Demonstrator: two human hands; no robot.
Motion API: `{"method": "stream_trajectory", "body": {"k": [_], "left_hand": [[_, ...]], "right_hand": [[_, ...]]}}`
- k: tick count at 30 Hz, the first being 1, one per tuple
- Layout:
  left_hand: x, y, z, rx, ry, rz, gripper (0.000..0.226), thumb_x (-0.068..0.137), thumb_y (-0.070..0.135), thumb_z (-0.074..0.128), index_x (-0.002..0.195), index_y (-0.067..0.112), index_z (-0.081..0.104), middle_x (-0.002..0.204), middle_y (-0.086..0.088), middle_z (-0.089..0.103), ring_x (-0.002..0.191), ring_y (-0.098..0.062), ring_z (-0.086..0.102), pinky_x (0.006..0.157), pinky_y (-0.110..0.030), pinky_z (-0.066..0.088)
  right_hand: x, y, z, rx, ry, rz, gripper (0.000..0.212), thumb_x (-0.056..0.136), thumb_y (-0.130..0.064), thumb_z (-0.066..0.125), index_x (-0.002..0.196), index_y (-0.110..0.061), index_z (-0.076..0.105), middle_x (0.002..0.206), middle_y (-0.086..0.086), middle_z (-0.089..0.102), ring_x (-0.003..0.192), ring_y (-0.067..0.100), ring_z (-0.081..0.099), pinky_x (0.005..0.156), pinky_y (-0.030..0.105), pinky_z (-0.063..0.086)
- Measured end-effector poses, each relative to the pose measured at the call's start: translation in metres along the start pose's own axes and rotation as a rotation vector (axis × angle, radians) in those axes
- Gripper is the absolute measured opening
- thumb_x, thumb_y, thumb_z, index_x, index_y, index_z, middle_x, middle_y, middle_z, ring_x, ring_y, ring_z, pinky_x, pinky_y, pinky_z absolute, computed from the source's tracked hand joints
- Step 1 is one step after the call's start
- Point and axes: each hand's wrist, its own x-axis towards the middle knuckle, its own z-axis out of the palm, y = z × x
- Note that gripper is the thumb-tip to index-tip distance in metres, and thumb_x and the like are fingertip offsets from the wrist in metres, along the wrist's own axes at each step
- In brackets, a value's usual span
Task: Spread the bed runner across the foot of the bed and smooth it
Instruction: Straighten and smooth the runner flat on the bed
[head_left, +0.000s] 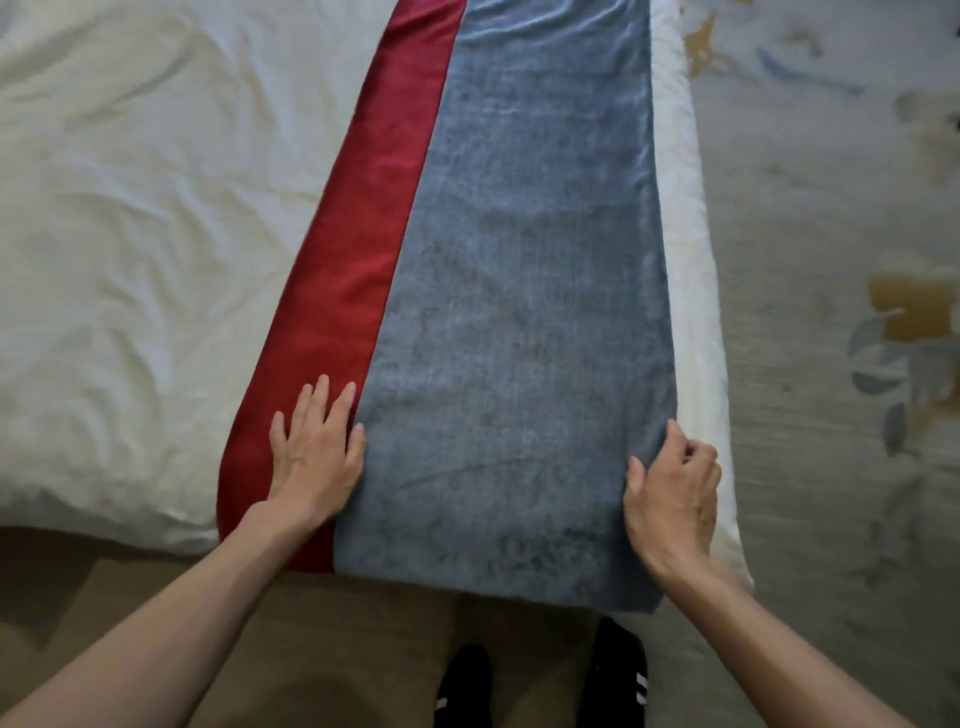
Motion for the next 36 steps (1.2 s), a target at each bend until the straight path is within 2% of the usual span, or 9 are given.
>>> {"method": "stream_trajectory", "body": {"k": [5, 10, 12, 16, 19, 21, 25, 30, 36], "left_hand": [[-0.012, -0.029, -0.005, -0.06, 0.065, -0.117, 0.041, 0.095, 0.02, 0.046, 0.136, 0.022, 0.046, 0.153, -0.011, 0.027, 0.141, -0.029, 0.019, 0.109, -0.058, 0.015], [-0.026, -0.053, -0.013, -0.062, 0.07, -0.25, 0.048, 0.094, 0.024, 0.051, 0.14, 0.018, 0.04, 0.147, -0.022, 0.027, 0.132, -0.042, 0.027, 0.103, -0.059, 0.029], [-0.024, -0.056, -0.018, -0.104, 0.098, -0.285, 0.049, 0.093, 0.024, 0.054, 0.138, 0.014, 0.04, 0.139, -0.022, 0.036, 0.123, -0.043, 0.037, 0.099, -0.056, 0.036], [-0.025, -0.063, -0.027, -0.17, 0.176, -0.278, 0.034, 0.089, 0.007, 0.055, 0.123, 0.01, 0.054, 0.116, -0.022, 0.057, 0.103, -0.041, 0.055, 0.088, -0.048, 0.045], [-0.031, -0.069, -0.03, -0.168, 0.175, -0.275, 0.023, 0.086, 0.0, 0.053, 0.103, 0.012, 0.062, 0.103, -0.018, 0.066, 0.095, -0.039, 0.058, 0.079, -0.042, 0.045], [-0.032, -0.072, -0.032, -0.141, 0.16, -0.244, 0.02, 0.085, 0.0, 0.053, 0.097, 0.013, 0.063, 0.098, -0.017, 0.066, 0.091, -0.038, 0.058, 0.074, -0.04, 0.044], [-0.031, -0.076, -0.035, -0.095, 0.1, -0.253, 0.021, 0.081, 0.0, 0.056, 0.094, 0.015, 0.063, 0.095, -0.016, 0.066, 0.09, -0.038, 0.059, 0.071, -0.039, 0.045], [-0.032, -0.078, -0.032, -0.082, 0.091, -0.243, 0.019, 0.082, 0.002, 0.056, 0.094, 0.016, 0.062, 0.093, -0.017, 0.065, 0.088, -0.039, 0.059, 0.07, -0.039, 0.044], [-0.046, -0.085, -0.023, -0.15, 0.145, -0.237, 0.021, 0.08, -0.002, 0.059, 0.093, 0.015, 0.061, 0.09, -0.016, 0.066, 0.085, -0.037, 0.059, 0.066, -0.035, 0.038]], "right_hand": [[-0.022, 0.005, -0.001, 0.049, -0.016, 0.108, 0.051, 0.09, -0.021, 0.058, 0.133, -0.005, 0.036, 0.117, 0.024, 0.047, 0.105, 0.04, 0.048, 0.085, 0.045, 0.043], [-0.038, 0.01, 0.001, 0.004, -0.032, 0.05, 0.03, 0.094, -0.015, 0.049, 0.122, -0.006, 0.043, 0.112, 0.019, 0.055, 0.094, 0.037, 0.056, 0.072, 0.039, 0.042], [-0.043, 0.011, 0.003, -0.012, -0.028, 0.019, 0.025, 0.094, -0.011, 0.045, 0.119, -0.007, 0.043, 0.108, 0.017, 0.057, 0.089, 0.036, 0.057, 0.069, 0.038, 0.042], [-0.05, 0.016, 0.004, -0.026, -0.024, -0.027, 0.02, 0.091, -0.006, 0.043, 0.111, -0.009, 0.045, 0.1, 0.014, 0.061, 0.084, 0.034, 0.058, 0.065, 0.035, 0.039], [-0.049, 0.018, 0.004, -0.046, -0.004, -0.051, 0.016, 0.09, -0.003, 0.046, 0.104, -0.01, 0.045, 0.093, 0.015, 0.063, 0.079, 0.034, 0.059, 0.061, 0.034, 0.035], [-0.048, 0.02, 0.005, -0.049, 0.009, -0.062, 0.016, 0.088, -0.002, 0.048, 0.102, -0.01, 0.046, 0.089, 0.017, 0.063, 0.075, 0.034, 0.058, 0.06, 0.033, 0.033], [-0.053, 0.024, 0.008, -0.042, 0.029, -0.056, 0.016, 0.087, -0.001, 0.049, 0.1, -0.011, 0.045, 0.082, 0.017, 0.062, 0.063, 0.026, 0.044, 0.057, 0.032, 0.034], [-0.056, 0.025, 0.009, -0.076, 0.04, -0.056, 0.018, 0.085, 0.0, 0.05, 0.099, -0.01, 0.045, 0.082, 0.017, 0.062, 0.071, 0.035, 0.058, 0.057, 0.033, 0.033], [-0.071, 0.028, 0.014, -0.076, 0.062, -0.029, 0.018, 0.087, 0.0, 0.051, 0.101, -0.009, 0.046, 0.079, 0.018, 0.062, 0.069, 0.036, 0.06, 0.055, 0.034, 0.034]]}}
